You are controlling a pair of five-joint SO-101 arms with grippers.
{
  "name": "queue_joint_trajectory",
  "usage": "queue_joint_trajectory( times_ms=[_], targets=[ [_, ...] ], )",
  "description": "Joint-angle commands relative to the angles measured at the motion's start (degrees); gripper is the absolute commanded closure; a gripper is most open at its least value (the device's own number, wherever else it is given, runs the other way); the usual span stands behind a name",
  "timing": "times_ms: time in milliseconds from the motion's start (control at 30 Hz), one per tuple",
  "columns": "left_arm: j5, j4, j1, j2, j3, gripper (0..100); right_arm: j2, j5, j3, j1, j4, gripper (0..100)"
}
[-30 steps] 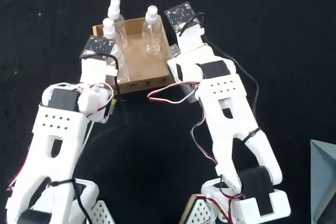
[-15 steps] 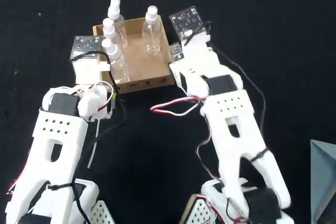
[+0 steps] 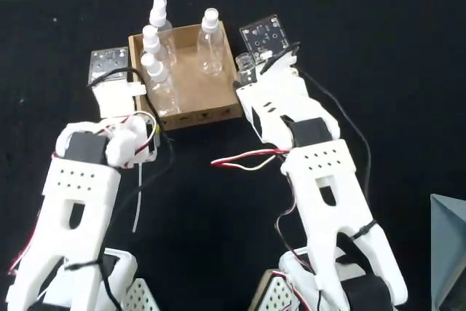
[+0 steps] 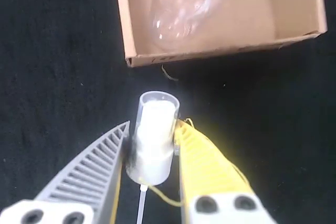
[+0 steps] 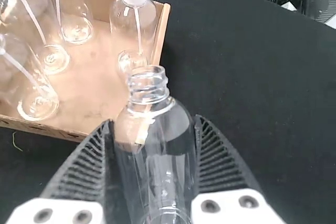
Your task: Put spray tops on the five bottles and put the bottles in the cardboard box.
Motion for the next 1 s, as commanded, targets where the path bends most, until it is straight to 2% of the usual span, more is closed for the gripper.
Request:
queue_joint_trajectory(
  times_ms=[0,200,500,633,733,967],
  targets=[
    [0.44,-1.23,-1.80,-8.44,1.01,97,-3.38,-2.37,0.13,1.05,-1.76,96.9],
    [2.64,-1.58,-2.95,-18.90,6.20,97,-6.11,-5.19,1.63,0.97,-1.58,96.9],
    [4.84,-10.46,-4.97,-29.01,15.60,97,-12.26,-5.27,5.49,0.26,-2.29,96.6],
    [5.45,-12.13,-7.96,-31.91,17.01,97,-13.32,-5.01,9.54,-1.23,-7.82,96.6],
    [8.79,-13.45,-9.63,-33.76,18.33,97,-15.25,-4.92,12.62,-1.58,-11.60,96.7],
    [12.48,-17.32,-13.49,-38.33,21.58,97,-19.47,-4.92,16.57,-1.58,-15.56,96.6]
  ],
)
